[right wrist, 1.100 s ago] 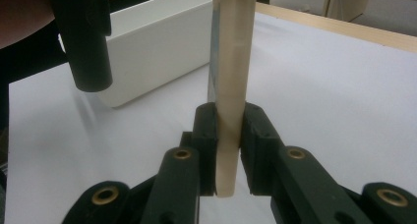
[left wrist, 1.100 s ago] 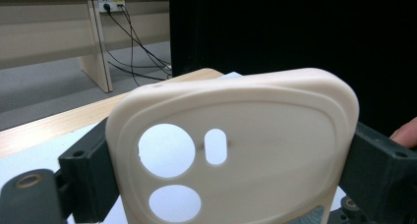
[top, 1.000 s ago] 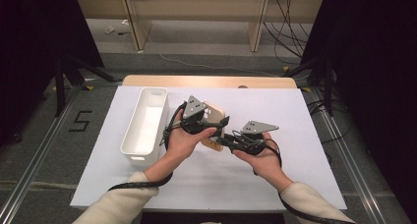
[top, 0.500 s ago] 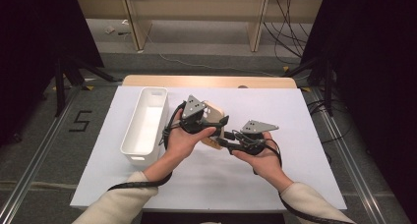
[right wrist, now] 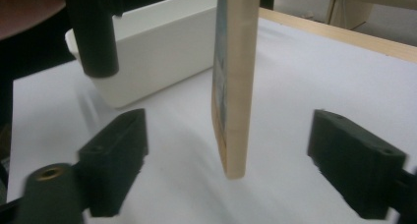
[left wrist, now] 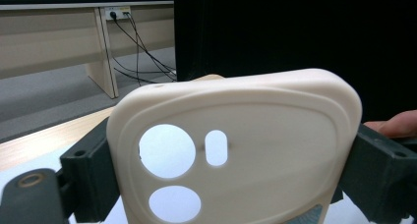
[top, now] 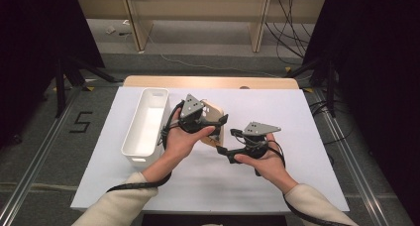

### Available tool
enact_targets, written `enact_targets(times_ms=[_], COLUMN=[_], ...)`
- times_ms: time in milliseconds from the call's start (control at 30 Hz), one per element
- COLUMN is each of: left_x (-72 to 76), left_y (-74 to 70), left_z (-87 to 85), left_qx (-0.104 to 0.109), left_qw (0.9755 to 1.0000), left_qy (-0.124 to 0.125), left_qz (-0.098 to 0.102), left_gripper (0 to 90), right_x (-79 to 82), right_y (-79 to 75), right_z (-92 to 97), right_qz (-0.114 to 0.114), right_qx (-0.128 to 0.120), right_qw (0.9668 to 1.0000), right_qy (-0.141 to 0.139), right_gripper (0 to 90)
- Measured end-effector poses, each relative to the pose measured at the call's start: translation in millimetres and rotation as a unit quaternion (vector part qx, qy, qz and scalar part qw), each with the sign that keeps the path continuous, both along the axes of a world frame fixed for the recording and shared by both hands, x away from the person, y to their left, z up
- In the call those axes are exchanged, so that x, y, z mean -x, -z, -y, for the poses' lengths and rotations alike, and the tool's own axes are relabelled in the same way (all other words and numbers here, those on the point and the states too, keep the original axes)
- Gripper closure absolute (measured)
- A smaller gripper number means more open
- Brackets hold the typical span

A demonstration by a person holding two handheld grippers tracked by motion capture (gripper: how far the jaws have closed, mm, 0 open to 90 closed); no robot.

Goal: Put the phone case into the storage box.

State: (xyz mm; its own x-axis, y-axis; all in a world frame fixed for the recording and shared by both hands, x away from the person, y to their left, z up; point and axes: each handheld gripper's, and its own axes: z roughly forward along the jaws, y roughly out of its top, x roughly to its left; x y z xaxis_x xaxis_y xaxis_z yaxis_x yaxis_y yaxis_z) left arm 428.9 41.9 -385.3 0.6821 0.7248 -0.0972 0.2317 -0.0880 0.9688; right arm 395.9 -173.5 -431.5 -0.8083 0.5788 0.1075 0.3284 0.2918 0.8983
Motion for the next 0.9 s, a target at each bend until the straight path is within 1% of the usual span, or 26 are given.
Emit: enact_targets(times_ms=[100,200,500,900], left_x=[-0.6,-0.7,-0.5,-0.7], left_y=[-1.8,-3.7,-8.7,-13.4], left_z=[-2.3,-4.1,-8.8,-15.8], left_qx=[0.0,0.0,0.0,0.003], left_qw=[1.0,1.0,0.9999,0.9998], left_qy=[-0.001,-0.003,-0.009,-0.015], left_qz=[0.002,0.004,0.008,0.01], left_gripper=[10.3,10.3,10.3,10.3], right_x=[1.0,1.0,2.2,3.5], right_y=[0.4,0.3,-0.1,-1.8], right_z=[0.5,2.4,10.0,22.4], right_qz=[0.001,0.007,0.007,0.016], right_qx=[0.002,0.009,0.006,0.004], right_qw=[1.0,0.9999,0.9999,0.9996], right_qy=[0.007,0.004,0.012,0.022], right_gripper=[13.5,9.6,8.6,8.5])
